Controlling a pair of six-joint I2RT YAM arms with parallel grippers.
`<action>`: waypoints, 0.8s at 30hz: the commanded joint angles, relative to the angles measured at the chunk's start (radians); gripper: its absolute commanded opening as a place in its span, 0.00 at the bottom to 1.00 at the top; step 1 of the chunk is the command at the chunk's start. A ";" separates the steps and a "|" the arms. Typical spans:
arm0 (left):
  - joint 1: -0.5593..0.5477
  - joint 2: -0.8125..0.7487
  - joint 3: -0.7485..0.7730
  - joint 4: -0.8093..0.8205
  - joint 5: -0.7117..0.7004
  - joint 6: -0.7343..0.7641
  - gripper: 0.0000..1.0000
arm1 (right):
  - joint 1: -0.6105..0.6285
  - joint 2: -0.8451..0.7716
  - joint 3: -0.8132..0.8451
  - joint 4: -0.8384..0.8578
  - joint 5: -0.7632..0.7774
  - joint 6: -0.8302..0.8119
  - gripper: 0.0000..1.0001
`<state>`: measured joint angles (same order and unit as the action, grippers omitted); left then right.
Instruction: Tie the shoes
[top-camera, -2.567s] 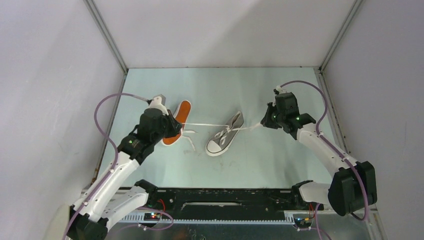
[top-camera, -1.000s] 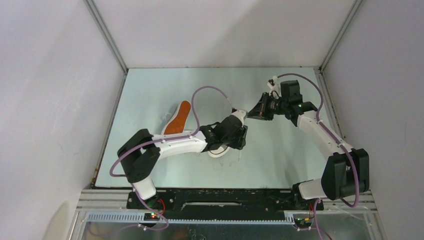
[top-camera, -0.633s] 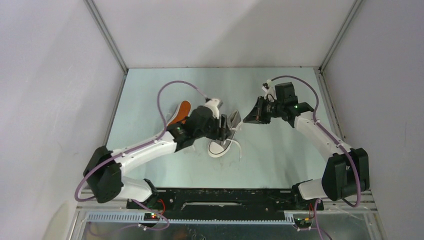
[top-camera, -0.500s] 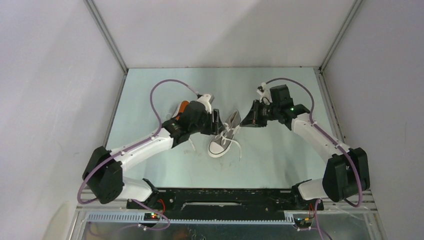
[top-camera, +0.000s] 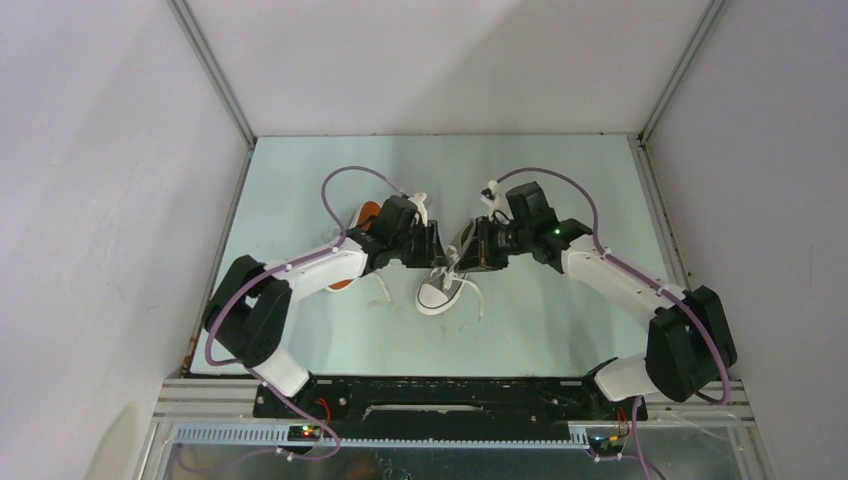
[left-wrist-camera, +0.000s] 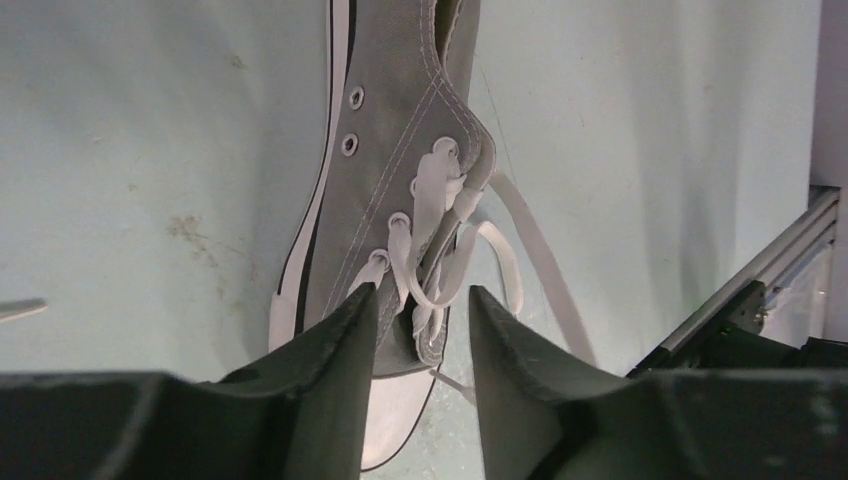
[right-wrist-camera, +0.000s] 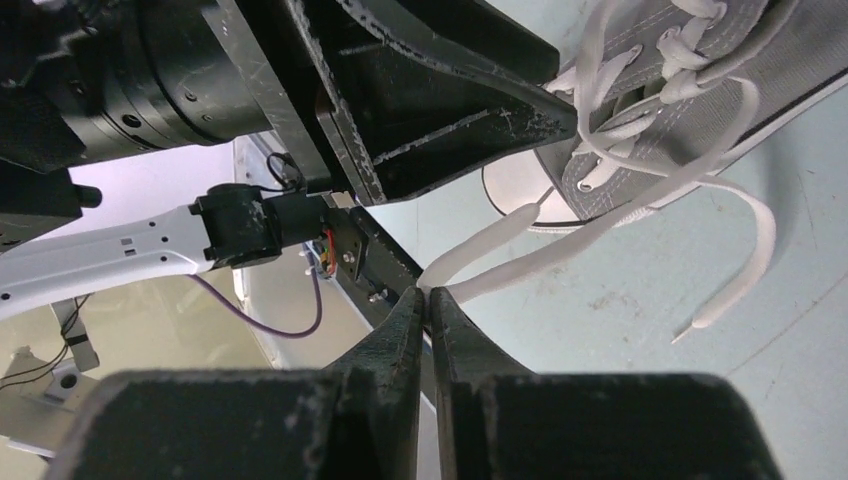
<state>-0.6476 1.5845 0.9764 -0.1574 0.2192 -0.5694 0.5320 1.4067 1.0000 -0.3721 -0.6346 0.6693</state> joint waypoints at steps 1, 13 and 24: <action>0.023 0.026 0.036 0.073 0.092 -0.041 0.40 | 0.033 0.055 -0.028 0.128 0.018 0.054 0.10; 0.068 0.067 0.060 0.087 0.130 -0.050 0.15 | 0.070 0.179 -0.041 0.257 0.071 0.075 0.26; 0.078 0.049 0.060 0.074 0.134 -0.033 0.00 | 0.001 0.147 0.001 0.141 0.226 -0.076 0.18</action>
<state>-0.5789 1.6516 0.9993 -0.0952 0.3275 -0.6113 0.5465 1.5837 0.9550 -0.1932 -0.4892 0.6674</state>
